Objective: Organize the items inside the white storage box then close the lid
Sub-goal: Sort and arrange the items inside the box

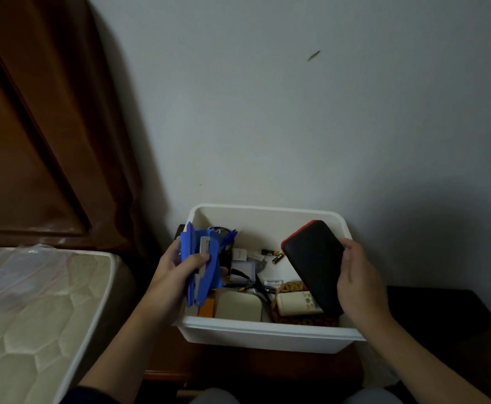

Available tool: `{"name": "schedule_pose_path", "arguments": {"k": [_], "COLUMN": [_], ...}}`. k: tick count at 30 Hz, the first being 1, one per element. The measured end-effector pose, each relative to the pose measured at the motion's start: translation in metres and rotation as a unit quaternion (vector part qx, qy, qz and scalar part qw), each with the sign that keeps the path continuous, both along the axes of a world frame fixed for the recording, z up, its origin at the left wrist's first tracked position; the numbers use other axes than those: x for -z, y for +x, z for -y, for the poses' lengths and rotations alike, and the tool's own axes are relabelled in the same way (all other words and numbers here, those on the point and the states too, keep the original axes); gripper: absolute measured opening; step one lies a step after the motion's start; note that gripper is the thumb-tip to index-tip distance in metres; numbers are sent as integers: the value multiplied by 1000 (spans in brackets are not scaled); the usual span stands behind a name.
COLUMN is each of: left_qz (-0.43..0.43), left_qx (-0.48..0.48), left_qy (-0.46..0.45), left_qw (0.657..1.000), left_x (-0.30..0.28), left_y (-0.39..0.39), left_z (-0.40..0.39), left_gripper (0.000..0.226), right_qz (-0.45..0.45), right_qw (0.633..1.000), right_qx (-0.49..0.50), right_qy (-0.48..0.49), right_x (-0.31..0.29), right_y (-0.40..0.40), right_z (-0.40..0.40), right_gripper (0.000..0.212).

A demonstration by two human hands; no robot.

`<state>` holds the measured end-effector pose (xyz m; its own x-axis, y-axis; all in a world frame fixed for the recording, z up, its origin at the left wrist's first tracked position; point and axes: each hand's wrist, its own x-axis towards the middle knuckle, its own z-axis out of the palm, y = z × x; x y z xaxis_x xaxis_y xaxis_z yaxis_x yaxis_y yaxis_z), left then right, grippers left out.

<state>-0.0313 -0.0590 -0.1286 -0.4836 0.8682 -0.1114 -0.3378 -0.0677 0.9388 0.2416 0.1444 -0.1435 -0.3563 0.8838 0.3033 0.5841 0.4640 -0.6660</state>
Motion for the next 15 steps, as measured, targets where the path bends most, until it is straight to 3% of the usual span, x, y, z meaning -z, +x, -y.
{"name": "schedule_pose_path", "arguments": {"k": [2,12,15], "left_qz": [-18,-192,-226], "left_qx": [2,50,65], "left_qy": [-23,-86,-102], "left_qw": [1000,976,967], "left_x": [2,10,12], "left_y": [1,9,8], "left_z": [-2,-14,-17], "left_gripper": [54,59,59], "right_qz": [-19,-140,-197], "right_qw": [999,975,956], "right_qx": [26,11,17], "right_qy": [16,-170,-218], "right_x": [-1,-1,-3], "right_y": [-3,-1,3], "right_z": [-1,-20,-25], "right_gripper": [38,90,92]}}
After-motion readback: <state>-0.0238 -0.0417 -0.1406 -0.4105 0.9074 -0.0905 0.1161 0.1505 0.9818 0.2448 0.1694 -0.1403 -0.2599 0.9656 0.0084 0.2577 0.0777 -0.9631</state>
